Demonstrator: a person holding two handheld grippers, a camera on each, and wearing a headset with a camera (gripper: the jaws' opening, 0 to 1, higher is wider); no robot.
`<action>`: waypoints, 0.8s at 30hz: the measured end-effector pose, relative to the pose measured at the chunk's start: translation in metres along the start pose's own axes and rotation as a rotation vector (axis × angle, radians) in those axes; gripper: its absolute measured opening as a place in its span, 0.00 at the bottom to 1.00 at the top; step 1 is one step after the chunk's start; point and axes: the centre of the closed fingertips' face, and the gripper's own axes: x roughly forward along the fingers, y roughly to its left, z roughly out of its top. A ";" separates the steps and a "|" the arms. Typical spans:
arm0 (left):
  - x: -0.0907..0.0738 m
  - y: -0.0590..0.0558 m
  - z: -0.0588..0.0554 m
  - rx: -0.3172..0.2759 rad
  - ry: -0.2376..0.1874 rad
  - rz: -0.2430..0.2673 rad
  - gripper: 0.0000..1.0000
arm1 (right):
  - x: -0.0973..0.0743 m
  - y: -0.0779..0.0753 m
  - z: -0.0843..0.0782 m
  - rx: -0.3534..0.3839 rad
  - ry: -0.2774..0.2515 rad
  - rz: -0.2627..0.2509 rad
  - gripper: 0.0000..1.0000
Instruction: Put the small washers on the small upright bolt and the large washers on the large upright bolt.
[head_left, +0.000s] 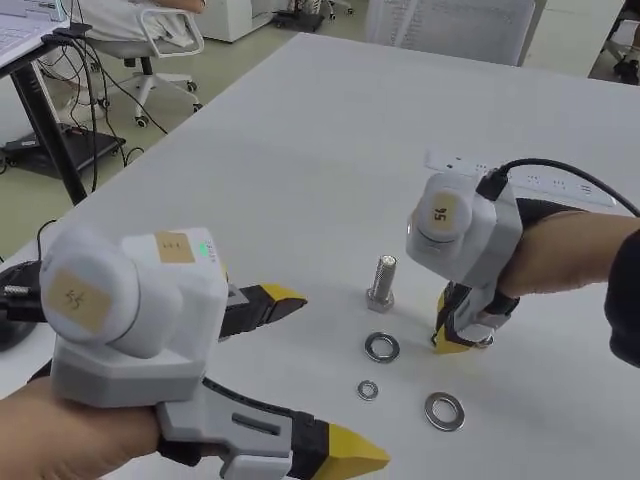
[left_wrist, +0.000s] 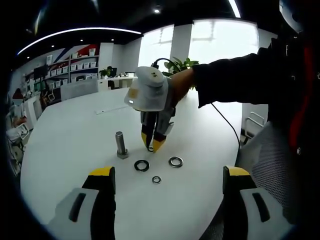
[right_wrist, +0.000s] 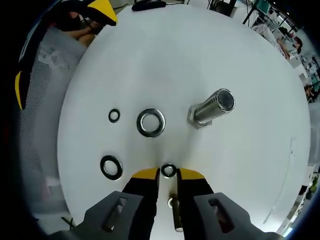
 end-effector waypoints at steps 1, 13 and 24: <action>0.000 0.000 0.000 0.000 0.001 0.000 0.89 | 0.000 0.000 0.000 0.000 -0.001 0.000 0.15; 0.001 -0.001 0.001 0.001 0.000 -0.005 0.88 | 0.000 -0.001 0.000 -0.006 -0.001 -0.005 0.14; 0.002 -0.001 0.000 0.004 0.003 -0.009 0.88 | -0.004 0.000 0.002 -0.011 -0.009 -0.009 0.14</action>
